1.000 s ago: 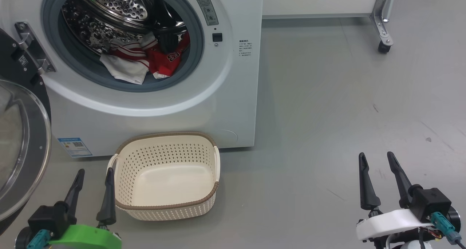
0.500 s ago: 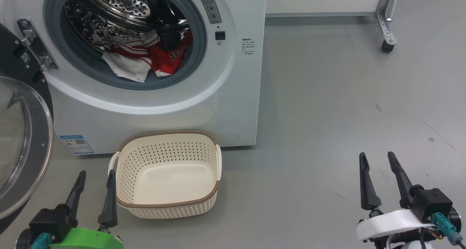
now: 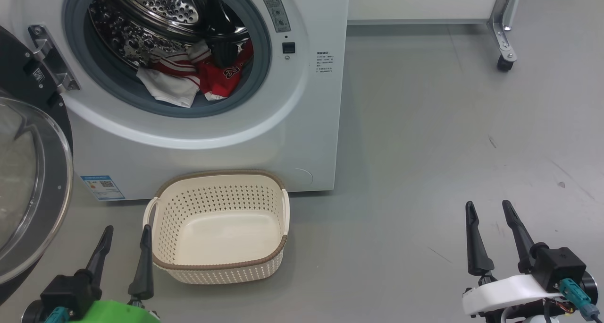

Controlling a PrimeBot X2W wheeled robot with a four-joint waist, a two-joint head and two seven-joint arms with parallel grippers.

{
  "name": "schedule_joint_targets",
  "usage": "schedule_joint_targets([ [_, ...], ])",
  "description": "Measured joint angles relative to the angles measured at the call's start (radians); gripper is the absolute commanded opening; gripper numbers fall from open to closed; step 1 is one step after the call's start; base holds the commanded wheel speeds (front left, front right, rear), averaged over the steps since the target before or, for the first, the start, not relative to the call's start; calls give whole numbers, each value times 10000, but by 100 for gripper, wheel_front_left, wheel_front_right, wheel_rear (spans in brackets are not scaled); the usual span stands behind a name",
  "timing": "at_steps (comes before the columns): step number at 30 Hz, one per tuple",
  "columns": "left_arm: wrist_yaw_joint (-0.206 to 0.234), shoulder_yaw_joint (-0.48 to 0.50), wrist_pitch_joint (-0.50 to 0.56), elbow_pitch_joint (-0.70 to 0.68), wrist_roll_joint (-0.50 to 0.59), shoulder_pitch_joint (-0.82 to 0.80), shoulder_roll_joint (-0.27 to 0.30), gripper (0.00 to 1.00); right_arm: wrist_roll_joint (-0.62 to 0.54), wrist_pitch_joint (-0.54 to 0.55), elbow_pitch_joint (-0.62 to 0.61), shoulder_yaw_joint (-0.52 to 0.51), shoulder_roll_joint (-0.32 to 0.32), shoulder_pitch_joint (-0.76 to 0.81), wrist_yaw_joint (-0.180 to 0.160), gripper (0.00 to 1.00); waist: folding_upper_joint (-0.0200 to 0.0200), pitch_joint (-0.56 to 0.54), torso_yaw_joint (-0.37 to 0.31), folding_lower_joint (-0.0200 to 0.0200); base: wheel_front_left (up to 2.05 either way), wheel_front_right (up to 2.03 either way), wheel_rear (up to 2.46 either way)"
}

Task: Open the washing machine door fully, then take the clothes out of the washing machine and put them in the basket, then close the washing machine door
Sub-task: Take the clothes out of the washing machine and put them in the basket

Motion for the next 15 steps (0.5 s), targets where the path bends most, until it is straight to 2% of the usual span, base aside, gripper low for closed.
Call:
schedule_joint_targets([
  [15, -29, -48, 0, -59, 73, 56, -75, 100, 0, 0, -2, 4, 0, 27, 8, 100, 0, 2, 55, 0, 0, 0, 0],
])
